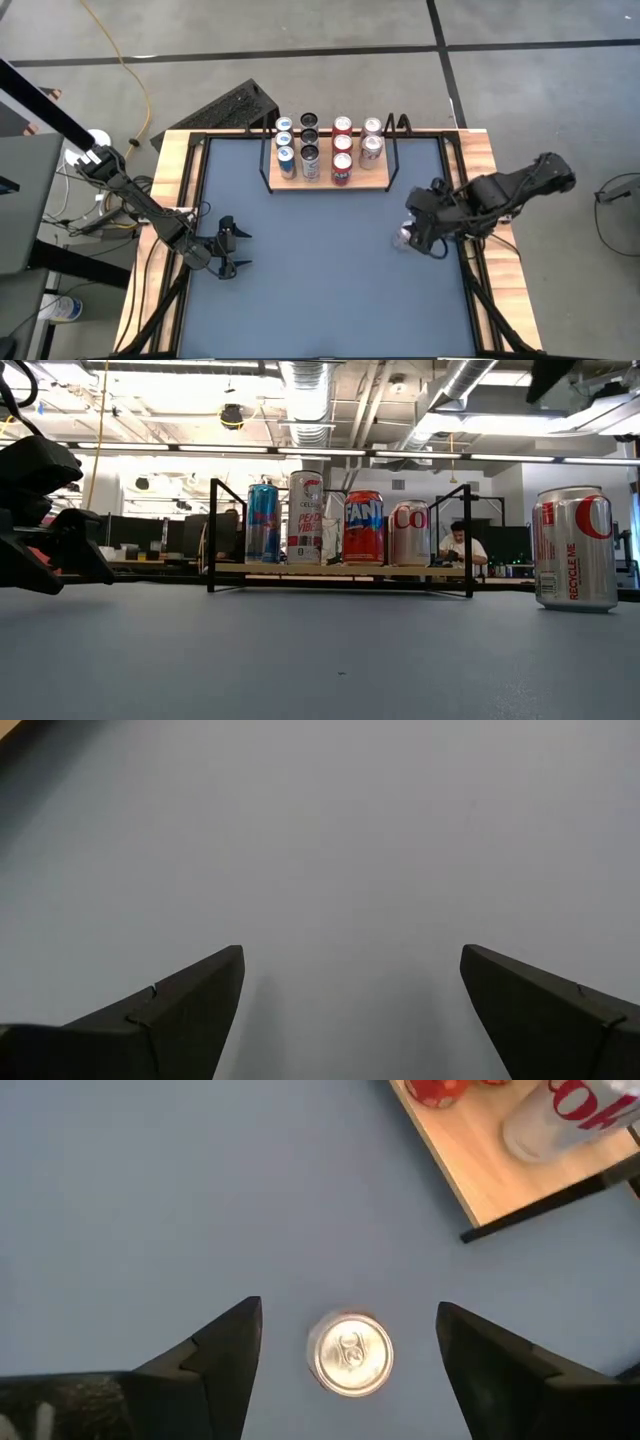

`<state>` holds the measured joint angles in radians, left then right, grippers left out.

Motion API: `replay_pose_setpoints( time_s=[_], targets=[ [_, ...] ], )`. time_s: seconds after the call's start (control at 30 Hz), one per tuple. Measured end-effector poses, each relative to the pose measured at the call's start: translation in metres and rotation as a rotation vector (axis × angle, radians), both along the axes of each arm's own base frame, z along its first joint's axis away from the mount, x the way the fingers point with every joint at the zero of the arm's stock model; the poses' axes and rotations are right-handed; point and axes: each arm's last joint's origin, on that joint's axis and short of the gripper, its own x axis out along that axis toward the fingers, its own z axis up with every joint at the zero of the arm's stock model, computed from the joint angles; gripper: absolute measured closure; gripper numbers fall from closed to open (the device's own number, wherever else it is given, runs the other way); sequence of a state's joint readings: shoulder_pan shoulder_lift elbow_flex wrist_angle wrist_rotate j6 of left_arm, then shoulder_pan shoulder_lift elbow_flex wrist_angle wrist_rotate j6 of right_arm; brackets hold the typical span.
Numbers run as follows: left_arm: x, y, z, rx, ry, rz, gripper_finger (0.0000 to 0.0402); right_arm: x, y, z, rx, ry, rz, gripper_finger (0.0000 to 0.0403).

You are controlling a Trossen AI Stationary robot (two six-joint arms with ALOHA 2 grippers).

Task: Place canned beverage on shelf
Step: Put the red-silver soda can on the shelf aligned with the other red-silver soda cans

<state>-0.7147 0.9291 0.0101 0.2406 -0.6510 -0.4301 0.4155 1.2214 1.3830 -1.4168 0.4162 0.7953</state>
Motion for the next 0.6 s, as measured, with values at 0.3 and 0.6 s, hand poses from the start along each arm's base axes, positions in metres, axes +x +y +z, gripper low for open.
replay_pose_setpoints(
  time_s=[0.3, 0.6],
  targets=[
    [0.000, 0.000, 0.000, 0.004, 0.005, 0.000, 0.0040, -0.037, -0.006, -0.036, 0.046, -0.148, 0.041, 0.0117],
    [0.000, 0.000, 0.000, 0.004, 0.006, -0.001, 0.0040, -0.049, -0.013, -0.045, 0.119, -0.225, 0.046, 0.0116]
  ],
)
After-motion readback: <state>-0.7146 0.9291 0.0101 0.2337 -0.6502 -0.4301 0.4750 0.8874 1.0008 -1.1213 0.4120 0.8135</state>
